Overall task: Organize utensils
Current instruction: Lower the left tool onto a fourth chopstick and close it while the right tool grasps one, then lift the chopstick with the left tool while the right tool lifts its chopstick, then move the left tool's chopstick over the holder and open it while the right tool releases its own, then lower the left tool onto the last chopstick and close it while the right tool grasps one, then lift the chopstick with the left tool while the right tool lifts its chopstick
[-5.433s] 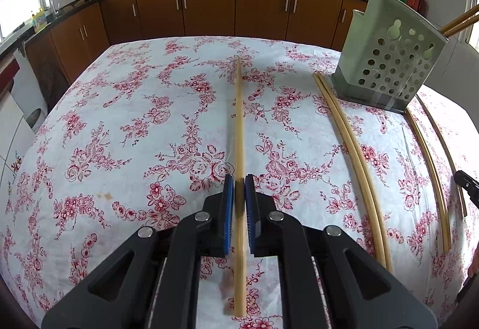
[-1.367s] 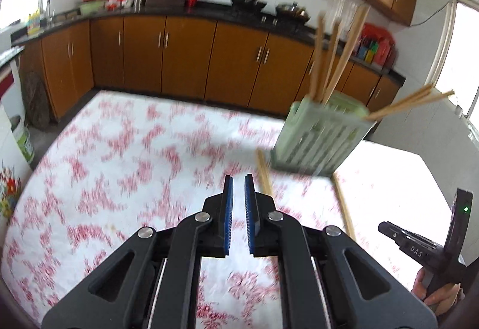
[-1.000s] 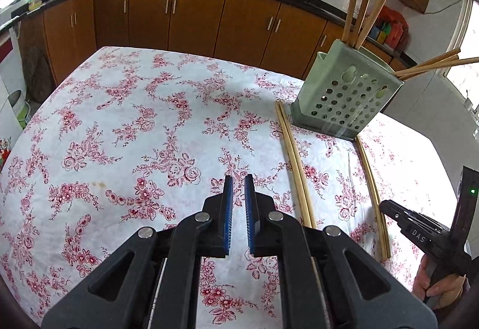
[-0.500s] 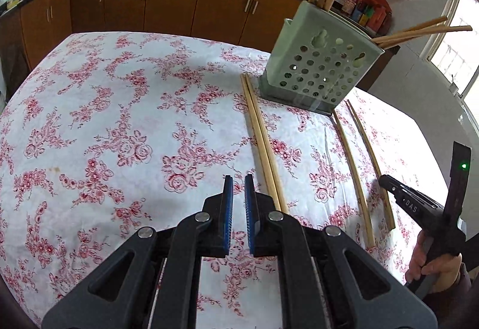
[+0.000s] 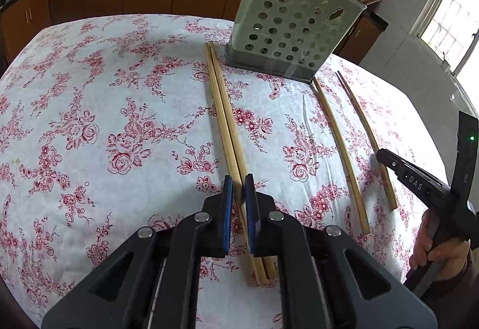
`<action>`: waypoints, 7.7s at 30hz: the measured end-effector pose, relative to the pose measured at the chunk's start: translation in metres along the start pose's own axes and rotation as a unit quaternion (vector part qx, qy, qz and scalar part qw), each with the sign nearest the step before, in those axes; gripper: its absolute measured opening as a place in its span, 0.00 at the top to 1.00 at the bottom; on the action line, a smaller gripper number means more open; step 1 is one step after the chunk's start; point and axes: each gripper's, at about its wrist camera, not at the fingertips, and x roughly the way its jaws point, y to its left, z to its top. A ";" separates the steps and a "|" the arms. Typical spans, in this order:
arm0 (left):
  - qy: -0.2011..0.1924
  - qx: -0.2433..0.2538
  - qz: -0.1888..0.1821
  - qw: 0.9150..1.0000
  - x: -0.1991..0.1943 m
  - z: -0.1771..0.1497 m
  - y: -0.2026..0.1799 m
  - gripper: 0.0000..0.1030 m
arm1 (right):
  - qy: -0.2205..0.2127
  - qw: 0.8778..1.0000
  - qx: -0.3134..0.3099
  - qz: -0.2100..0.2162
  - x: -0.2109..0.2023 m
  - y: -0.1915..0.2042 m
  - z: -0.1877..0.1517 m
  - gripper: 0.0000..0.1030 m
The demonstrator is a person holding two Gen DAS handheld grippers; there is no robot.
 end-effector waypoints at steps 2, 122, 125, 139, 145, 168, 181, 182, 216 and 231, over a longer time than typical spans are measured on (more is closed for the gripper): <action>0.000 0.001 0.003 1.000 -0.001 0.001 -0.001 0.91 | 0.000 1.000 -0.001 0.000 0.002 0.001 0.001 0.92; -0.325 0.022 -0.021 0.945 -0.228 0.111 -0.045 0.93 | -0.290 0.932 -0.013 0.219 -0.264 0.016 0.114 0.92; -0.342 0.014 -0.020 0.939 -0.227 0.124 -0.050 0.93 | -0.304 0.931 -0.012 0.203 -0.261 0.022 0.125 0.92; -0.329 -0.014 0.011 0.944 -0.160 0.155 -0.048 0.93 | -0.260 0.952 -0.019 0.161 -0.187 0.047 0.158 0.92; -0.296 -0.008 0.009 0.955 -0.146 0.153 -0.044 0.93 | -0.259 0.955 -0.030 0.145 -0.176 0.054 0.154 0.90; -0.199 -0.023 0.086 0.976 -0.124 0.054 0.021 0.80 | -0.070 0.991 -0.003 0.111 -0.079 0.013 0.018 0.77; -0.098 -0.041 0.068 0.992 -0.065 0.004 0.039 0.76 | 0.013 0.994 -0.065 0.084 -0.006 0.072 -0.019 0.83; -0.098 -0.037 0.064 0.992 -0.063 0.005 0.035 0.72 | 0.011 0.995 -0.066 0.077 -0.005 0.072 -0.018 0.90; -0.051 -0.035 0.145 0.988 -0.003 0.021 0.051 0.93 | -0.012 0.999 -0.018 0.039 0.001 0.010 0.008 0.92; -0.053 -0.016 0.124 0.991 0.010 0.032 0.051 0.92 | -0.013 0.999 -0.031 0.020 0.017 0.009 0.014 0.92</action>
